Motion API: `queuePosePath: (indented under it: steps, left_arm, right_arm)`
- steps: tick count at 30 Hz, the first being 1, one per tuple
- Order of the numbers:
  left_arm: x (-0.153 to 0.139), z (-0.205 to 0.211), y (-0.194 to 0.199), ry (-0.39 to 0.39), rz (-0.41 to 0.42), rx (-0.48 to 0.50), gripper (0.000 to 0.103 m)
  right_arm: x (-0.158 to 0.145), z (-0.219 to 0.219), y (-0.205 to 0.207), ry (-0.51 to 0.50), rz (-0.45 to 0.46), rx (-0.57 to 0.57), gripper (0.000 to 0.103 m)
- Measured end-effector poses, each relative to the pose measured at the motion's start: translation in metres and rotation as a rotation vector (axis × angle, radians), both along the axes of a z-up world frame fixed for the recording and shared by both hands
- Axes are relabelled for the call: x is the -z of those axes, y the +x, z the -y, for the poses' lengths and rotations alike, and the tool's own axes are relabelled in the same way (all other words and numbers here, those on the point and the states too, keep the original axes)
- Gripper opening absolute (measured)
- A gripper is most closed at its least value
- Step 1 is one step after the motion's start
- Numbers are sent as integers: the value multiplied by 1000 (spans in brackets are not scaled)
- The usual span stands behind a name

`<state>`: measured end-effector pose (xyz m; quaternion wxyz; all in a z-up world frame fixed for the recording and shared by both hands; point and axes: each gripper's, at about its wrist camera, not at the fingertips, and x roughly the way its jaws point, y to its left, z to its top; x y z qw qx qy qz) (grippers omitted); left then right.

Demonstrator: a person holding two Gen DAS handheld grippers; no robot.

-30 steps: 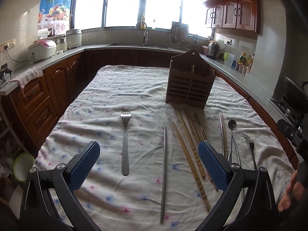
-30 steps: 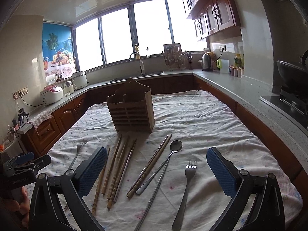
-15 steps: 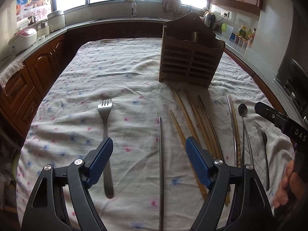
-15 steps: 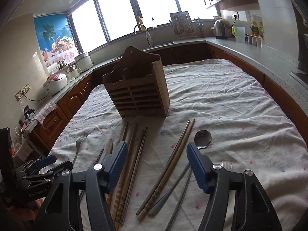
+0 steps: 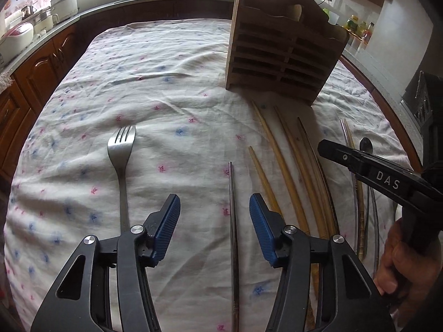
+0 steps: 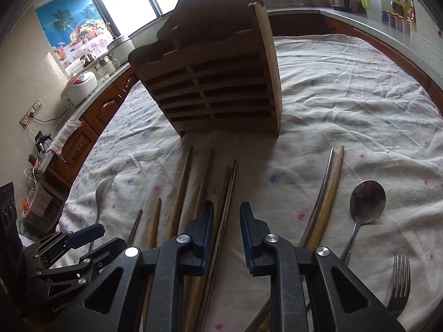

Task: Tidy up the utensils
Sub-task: 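Lower the left tool onto a steel chopstick and close it while the right tool grasps another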

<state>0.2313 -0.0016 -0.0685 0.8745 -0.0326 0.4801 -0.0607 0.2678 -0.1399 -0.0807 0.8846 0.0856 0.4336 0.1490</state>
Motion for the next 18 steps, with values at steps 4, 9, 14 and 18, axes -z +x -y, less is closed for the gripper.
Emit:
queuePosePath:
  steps: [4,9,14,18]
  left_arm:
    - [6,2,9,5,-21,17,44]
    - [6,7,19,41,-28,43,44]
    - [8,18,25,113,-36,74,44]
    - [9,22,26,128,-25,88,32]
  right_arm:
    - [10,-2,12,-20,-32,-2,11]
    - [9,1,21,-31,-51,-1,9]
    - [7,-2,37,-34,-72,1,10]
    - [10,-7,45,-43,-54,-6,9]
